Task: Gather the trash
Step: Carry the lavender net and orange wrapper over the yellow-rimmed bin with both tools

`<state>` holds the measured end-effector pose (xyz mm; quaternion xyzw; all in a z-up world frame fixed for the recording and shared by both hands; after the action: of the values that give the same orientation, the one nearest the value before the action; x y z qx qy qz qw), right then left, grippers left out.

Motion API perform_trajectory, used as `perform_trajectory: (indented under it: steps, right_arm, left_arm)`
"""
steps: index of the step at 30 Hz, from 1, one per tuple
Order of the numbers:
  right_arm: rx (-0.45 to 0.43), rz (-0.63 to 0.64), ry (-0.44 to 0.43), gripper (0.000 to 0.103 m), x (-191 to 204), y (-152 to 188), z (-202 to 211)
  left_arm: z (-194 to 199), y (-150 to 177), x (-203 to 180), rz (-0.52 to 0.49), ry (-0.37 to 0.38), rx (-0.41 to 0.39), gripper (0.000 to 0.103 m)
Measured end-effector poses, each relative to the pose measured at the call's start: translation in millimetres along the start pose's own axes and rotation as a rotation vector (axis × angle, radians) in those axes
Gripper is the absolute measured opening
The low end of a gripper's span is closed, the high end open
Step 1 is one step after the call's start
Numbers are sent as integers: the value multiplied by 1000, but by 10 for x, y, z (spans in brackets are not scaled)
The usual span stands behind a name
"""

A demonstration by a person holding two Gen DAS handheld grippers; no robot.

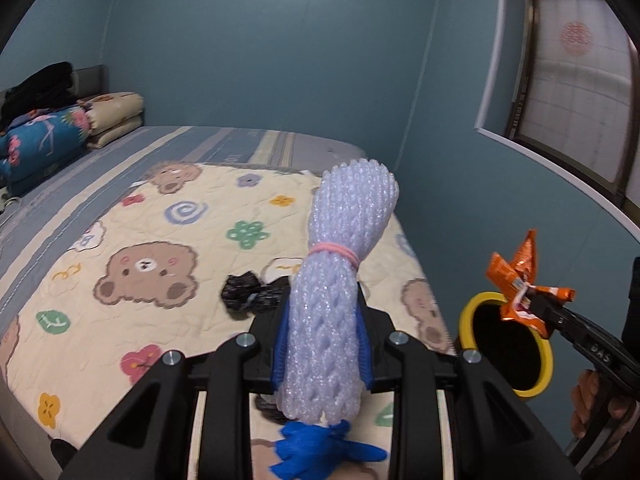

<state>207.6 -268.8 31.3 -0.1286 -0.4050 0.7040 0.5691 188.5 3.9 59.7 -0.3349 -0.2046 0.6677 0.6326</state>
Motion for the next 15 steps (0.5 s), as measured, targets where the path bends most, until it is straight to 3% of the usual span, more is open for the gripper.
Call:
perform_trajectory:
  steps: [15]
  right_arm:
    - [-79,-80,60,12,-475,-2,465]
  left_arm:
    - [-93,-106,-814,-102,107,15,26]
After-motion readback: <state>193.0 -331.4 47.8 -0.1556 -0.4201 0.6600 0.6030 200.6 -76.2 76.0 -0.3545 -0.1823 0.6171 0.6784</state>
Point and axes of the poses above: each gripper's, at about its wrist camera, not at the fingertips, and z roughly against the way its jaws point, x to its left, y to its underside, the point moved 4 cm from there along -z, roughly the way its jaws point, and after that the axes turned 12 degrees about x, right-handed, at the moved point
